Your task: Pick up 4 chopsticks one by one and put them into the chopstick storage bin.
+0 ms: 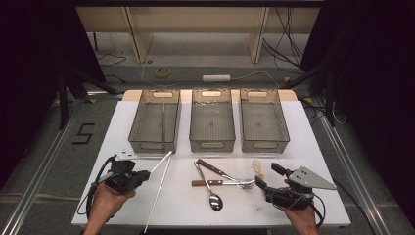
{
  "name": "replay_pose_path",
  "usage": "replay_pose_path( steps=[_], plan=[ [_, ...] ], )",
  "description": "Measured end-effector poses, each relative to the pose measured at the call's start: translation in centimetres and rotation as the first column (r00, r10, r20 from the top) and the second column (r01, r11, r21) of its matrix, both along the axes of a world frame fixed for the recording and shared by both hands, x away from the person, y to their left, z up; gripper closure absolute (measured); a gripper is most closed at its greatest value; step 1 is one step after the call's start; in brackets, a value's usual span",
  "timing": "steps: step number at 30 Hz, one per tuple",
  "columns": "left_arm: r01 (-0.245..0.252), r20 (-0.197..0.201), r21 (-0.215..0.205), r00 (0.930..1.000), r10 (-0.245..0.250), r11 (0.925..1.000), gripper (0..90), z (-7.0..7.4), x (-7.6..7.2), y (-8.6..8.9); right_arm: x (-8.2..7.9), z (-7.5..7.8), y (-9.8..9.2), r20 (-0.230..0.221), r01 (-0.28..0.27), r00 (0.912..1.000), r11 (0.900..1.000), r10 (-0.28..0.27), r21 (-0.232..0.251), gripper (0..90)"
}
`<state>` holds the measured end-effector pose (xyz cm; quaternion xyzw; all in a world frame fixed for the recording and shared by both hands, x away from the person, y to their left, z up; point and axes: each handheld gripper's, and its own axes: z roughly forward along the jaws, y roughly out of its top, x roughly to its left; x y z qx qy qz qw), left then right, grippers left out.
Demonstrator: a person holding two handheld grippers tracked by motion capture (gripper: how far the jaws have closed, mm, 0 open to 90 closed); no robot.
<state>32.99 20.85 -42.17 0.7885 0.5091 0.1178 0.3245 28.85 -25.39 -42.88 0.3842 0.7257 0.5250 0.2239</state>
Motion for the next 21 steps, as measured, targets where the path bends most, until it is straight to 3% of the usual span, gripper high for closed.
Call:
replay_pose_path(
  steps=[21],
  plan=[
    [0.053,0.047,-0.039,0.9976,-0.051,0.9979,84.3,1.9,0.3,-1.2,0.0,-0.1,-0.1,-0.003,0.004,1.0,1.0,-0.004,0.003,26.3]
  ],
)
